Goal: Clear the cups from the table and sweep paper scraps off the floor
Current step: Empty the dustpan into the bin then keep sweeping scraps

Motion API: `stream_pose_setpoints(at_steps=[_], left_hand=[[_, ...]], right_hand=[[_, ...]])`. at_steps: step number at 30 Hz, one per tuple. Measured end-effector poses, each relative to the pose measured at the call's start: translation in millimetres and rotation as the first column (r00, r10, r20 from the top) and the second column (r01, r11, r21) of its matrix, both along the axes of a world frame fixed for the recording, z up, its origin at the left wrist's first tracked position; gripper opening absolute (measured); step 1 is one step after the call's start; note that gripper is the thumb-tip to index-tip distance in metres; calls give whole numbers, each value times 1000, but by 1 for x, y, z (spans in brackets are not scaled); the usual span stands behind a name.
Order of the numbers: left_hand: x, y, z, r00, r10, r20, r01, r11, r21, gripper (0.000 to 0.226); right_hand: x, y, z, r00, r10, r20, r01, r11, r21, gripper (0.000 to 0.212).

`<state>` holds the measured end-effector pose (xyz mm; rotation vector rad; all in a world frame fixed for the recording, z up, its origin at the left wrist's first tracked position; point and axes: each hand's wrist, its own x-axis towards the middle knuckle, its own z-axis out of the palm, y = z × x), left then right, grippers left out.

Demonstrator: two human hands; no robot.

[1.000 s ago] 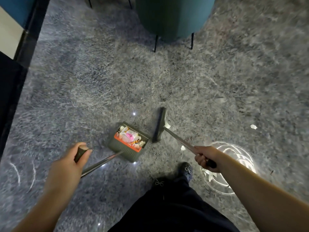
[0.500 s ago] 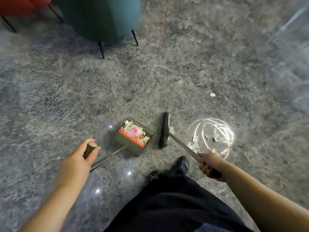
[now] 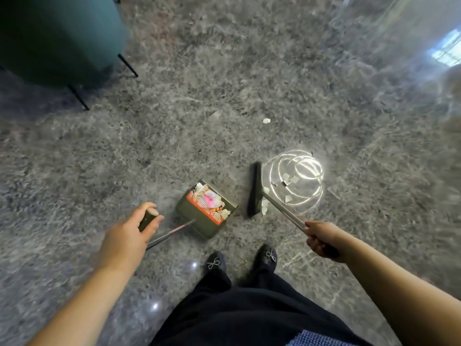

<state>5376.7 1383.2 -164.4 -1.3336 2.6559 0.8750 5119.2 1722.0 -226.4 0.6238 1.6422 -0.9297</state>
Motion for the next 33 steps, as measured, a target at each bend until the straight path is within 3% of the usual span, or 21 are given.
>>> stream_pose_setpoints(at_steps=[8, 18, 24, 33], left_hand=[[-61, 41, -6, 990, -140, -2, 140, 990, 14, 30], [-123, 78, -13, 972, -234, 27, 233, 972, 43, 56], [-170, 92, -14, 945, -318, 77, 311, 946, 90, 33], [-238, 107, -18, 891, -444, 98, 435, 895, 99, 28]], right_hand=[[-36, 39, 5, 999, -10, -41, 10, 1000, 12, 44], [-63, 68, 42, 995, -22, -101, 13, 996, -87, 24], [-85, 91, 45, 979, 23, -203, -31, 999, -36, 45], [-123, 122, 23, 962, 70, -264, -56, 997, 62, 24]])
